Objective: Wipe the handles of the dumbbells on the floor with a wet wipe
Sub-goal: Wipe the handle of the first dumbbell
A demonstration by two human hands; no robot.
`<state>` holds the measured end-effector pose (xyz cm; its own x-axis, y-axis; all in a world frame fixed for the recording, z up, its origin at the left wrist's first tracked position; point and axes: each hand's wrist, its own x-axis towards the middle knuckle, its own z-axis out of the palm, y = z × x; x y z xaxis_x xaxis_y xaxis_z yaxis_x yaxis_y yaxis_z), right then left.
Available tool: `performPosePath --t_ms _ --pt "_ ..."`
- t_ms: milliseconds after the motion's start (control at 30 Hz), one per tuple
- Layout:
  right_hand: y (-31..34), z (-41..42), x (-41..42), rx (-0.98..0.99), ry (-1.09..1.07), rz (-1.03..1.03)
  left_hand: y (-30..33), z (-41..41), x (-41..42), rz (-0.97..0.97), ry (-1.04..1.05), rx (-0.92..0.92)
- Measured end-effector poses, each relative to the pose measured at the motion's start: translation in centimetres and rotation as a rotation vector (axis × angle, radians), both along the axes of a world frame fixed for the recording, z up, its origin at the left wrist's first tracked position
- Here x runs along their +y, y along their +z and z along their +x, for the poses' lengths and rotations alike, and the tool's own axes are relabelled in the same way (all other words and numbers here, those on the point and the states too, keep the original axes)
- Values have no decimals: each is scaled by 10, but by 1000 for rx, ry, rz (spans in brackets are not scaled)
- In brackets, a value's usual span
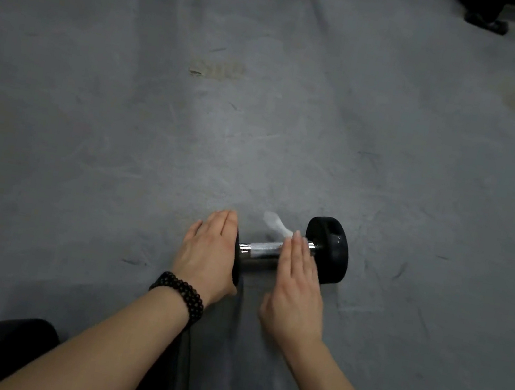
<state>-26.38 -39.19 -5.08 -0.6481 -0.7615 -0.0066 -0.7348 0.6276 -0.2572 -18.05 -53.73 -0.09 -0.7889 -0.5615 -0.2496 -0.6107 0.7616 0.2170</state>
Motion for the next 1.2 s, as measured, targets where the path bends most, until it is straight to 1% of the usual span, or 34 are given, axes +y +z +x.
performPosePath --t_ms 67,133,267,433,533,600,667,800,833,867,933,1000,1033,1067,1167,1200 --pt "5 -2 0 -2 5 -65 3 -7 -9 26 6 -24" --pt "4 3 3 -9 8 -82 4 -11 -16 48 13 -52" --pt "-10 8 10 -17 48 0 4 -14 -19 71 19 -72" --pt "-6 -12 -11 -19 170 8 5 -13 -18 74 27 -87" --pt "-4 -12 -11 -61 47 -65 6 -13 -17 70 35 -78" --pt "-6 -10 -6 -47 7 -61 6 -13 -17 73 40 -74" --pt "-10 -9 -4 -29 57 -3 5 -12 -17 88 45 -72" --pt "-10 -3 -18 13 273 61 6 -14 -19 109 41 -84" --pt "-11 -3 -19 29 291 68 7 -15 -20 113 38 -91" --pt "-11 -6 -17 50 275 73 7 -15 -21 112 36 -92" --pt "-14 -13 -8 58 164 79 8 -15 -21 114 37 -93" --pt "-13 -16 -1 24 61 63 8 -15 -21 121 42 -86" --pt "-13 -14 -2 2 46 57 7 -15 -21 122 44 -80" --pt "-11 -10 -5 -25 71 51 7 -15 -21 125 46 -79" --pt "-6 6 -22 -50 330 64 5 -15 -22 146 55 -95" --pt "-7 7 -25 -36 374 69 5 -15 -23 149 56 -97"
